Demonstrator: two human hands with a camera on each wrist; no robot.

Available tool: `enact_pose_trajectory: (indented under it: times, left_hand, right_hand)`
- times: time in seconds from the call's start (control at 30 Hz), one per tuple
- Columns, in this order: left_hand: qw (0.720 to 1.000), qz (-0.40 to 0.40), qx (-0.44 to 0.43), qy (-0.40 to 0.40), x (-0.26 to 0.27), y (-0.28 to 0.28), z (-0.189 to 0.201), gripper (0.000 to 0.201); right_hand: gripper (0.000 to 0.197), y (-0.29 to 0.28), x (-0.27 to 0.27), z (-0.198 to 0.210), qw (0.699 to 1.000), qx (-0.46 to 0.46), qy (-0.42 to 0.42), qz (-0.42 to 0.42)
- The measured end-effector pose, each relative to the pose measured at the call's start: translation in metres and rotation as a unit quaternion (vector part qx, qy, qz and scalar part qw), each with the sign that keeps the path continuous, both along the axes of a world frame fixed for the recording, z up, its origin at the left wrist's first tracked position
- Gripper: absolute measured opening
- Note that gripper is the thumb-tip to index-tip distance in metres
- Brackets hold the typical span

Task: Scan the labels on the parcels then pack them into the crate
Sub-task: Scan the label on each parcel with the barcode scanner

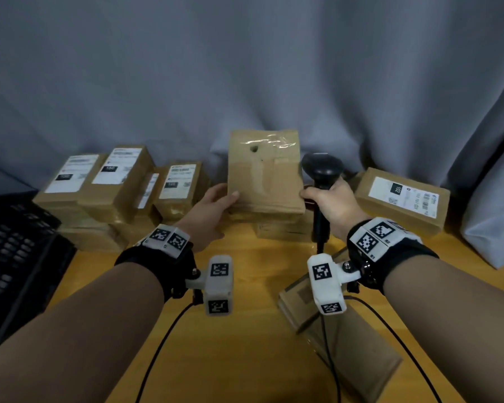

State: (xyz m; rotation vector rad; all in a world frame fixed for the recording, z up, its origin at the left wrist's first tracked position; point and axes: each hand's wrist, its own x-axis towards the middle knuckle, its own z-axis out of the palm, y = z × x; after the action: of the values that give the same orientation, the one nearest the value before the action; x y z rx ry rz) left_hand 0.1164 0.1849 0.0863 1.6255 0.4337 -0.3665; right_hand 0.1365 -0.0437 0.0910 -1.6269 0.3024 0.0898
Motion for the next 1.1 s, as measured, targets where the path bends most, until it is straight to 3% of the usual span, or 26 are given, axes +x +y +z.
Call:
enact_pose_trajectory:
  times: [0.13,0.2,0.27,0.33,0.4,0.5,0.57,0.73,0.87,0.93,0.97,1.03,1.1]
  left_hand:
    - [0.998,0.018,-0.046,-0.028,-0.003,0.010,0.022,0.029]
    - [0.999,0.024,0.003,-0.049,-0.002,0.010,0.025,0.040]
    - [0.990,0.015,0.095,-0.099,-0.001,0.013,0.025,0.074]
    - [0.950,-0.033,0.278,-0.141,0.002,0.019,0.025,0.102]
    - [0.885,-0.065,0.427,-0.173,0.000,0.022,0.029,0.108]
    - [0.843,-0.110,0.464,-0.250,-0.006,0.026,0.038,0.103]
    - [0.817,-0.126,0.470,-0.309,-0.011,0.027,0.046,0.100]
    - [0.707,-0.205,0.520,-0.433,-0.019,0.025,0.060,0.091]
    - [0.638,-0.242,0.567,-0.462,-0.015,0.030,0.059,0.094]
    - [0.647,-0.233,0.556,-0.467,-0.017,0.028,0.059,0.091]
    - [0.680,-0.213,0.528,-0.461,-0.018,0.026,0.061,0.087]
    - [0.772,-0.131,0.448,-0.431,-0.022,0.020,0.064,0.076]
    - [0.869,-0.026,0.352,-0.347,-0.018,0.017,0.065,0.073]
  right_hand:
    - [0.043,0.011,-0.009,0.009,1.000,0.029,0.004,0.002]
    - [0.037,0.016,-0.014,0.013,0.999,0.042,0.002,-0.001]
    - [0.029,0.021,-0.019,0.020,0.998,0.063,0.002,-0.011]
    - [0.025,0.024,-0.022,0.030,0.995,0.096,-0.008,-0.028]
    - [0.026,0.025,-0.023,0.042,0.992,0.123,-0.011,-0.038]
    - [0.027,0.024,-0.020,0.064,0.990,0.137,0.018,-0.040]
    - [0.038,0.023,-0.018,0.075,0.991,0.123,0.046,-0.021]
    - [0.064,0.021,-0.014,0.091,0.988,0.134,0.078,0.023]
    - [0.039,0.020,-0.019,0.092,0.984,0.138,0.109,0.039]
    - [0.027,0.021,-0.022,0.086,0.987,0.134,0.083,0.018]
    - [0.023,0.021,-0.023,0.082,0.989,0.135,0.061,0.002]
    - [0.021,0.022,-0.027,0.076,0.990,0.137,0.018,-0.023]
    - [0.023,0.023,-0.031,0.073,0.988,0.149,-0.015,-0.034]
